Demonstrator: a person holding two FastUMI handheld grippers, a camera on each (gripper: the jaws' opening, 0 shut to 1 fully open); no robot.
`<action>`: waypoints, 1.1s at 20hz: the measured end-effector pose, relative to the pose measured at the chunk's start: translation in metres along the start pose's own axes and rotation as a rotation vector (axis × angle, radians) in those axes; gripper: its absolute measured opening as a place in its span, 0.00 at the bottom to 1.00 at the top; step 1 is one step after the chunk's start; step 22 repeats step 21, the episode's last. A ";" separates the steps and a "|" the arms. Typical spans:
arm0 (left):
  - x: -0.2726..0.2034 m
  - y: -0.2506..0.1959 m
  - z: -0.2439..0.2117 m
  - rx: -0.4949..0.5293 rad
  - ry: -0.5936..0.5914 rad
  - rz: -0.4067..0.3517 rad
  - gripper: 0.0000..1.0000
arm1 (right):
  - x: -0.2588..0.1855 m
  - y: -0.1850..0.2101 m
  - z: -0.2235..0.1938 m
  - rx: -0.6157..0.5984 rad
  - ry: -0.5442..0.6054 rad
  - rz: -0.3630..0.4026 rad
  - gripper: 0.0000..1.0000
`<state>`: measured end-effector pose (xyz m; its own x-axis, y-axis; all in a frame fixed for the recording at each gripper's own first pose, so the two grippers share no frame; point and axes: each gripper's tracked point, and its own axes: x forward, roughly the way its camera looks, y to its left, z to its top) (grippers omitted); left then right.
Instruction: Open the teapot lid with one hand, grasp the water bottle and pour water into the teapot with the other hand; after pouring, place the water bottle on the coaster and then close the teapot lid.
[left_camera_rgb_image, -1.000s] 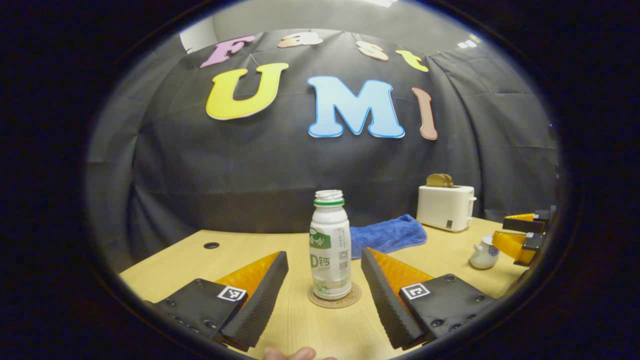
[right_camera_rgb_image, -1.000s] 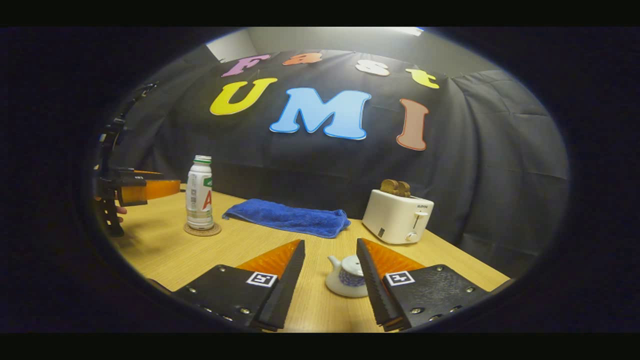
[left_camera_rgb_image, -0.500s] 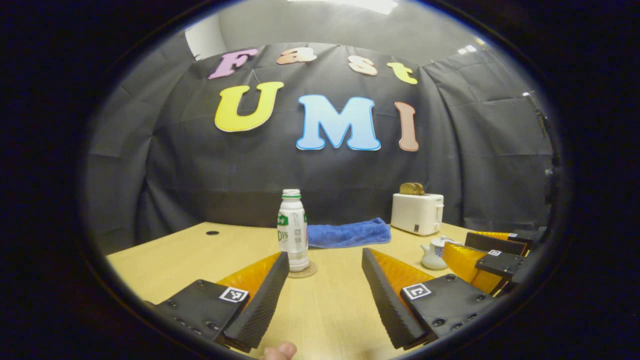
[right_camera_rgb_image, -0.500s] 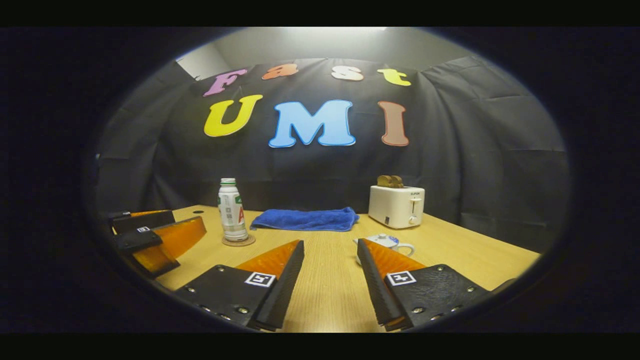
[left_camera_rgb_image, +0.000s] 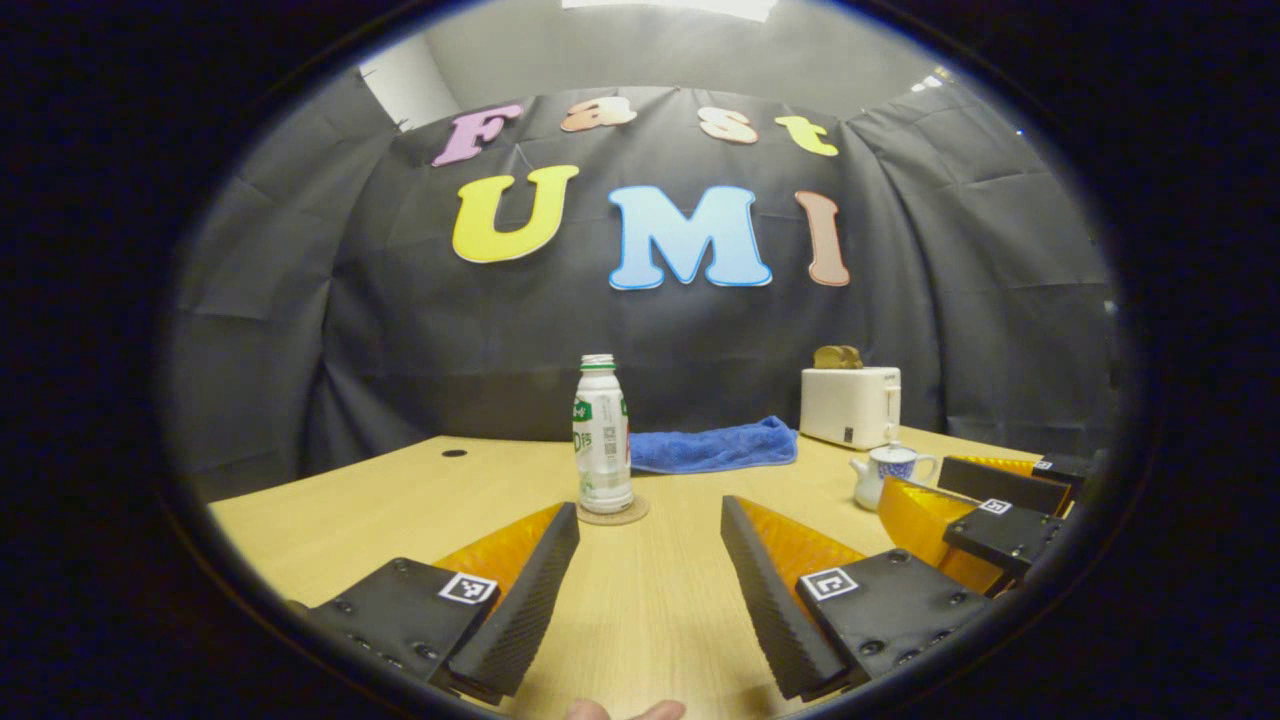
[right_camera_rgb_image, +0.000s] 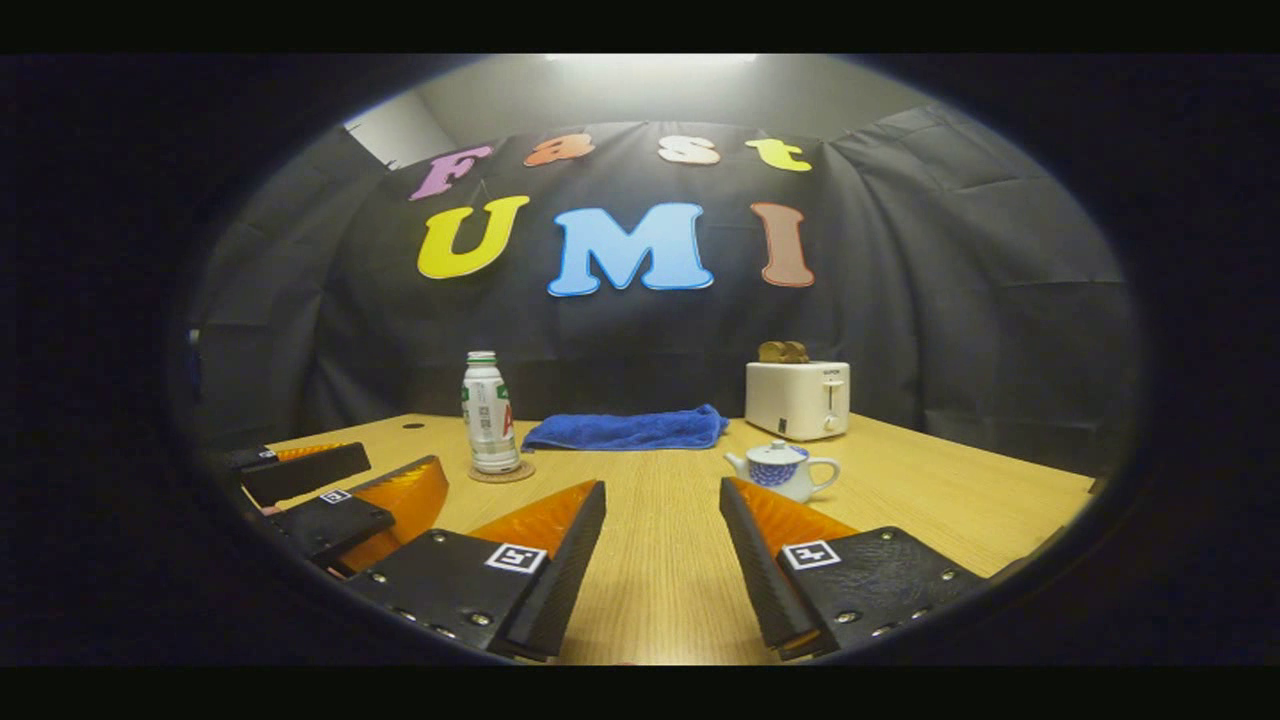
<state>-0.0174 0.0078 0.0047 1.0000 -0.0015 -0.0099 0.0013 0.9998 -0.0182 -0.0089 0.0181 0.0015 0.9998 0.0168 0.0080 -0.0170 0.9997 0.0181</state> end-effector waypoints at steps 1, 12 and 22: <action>0.000 0.000 -0.001 0.002 -0.001 0.000 0.96 | 0.000 -0.001 -0.001 -0.001 0.002 -0.002 0.71; 0.000 0.002 -0.001 0.003 -0.001 0.018 0.89 | 0.001 0.004 -0.001 -0.022 0.000 0.013 0.71; -0.001 -0.006 -0.003 0.003 0.004 -0.027 1.00 | 0.001 0.003 -0.001 -0.017 0.003 0.008 0.71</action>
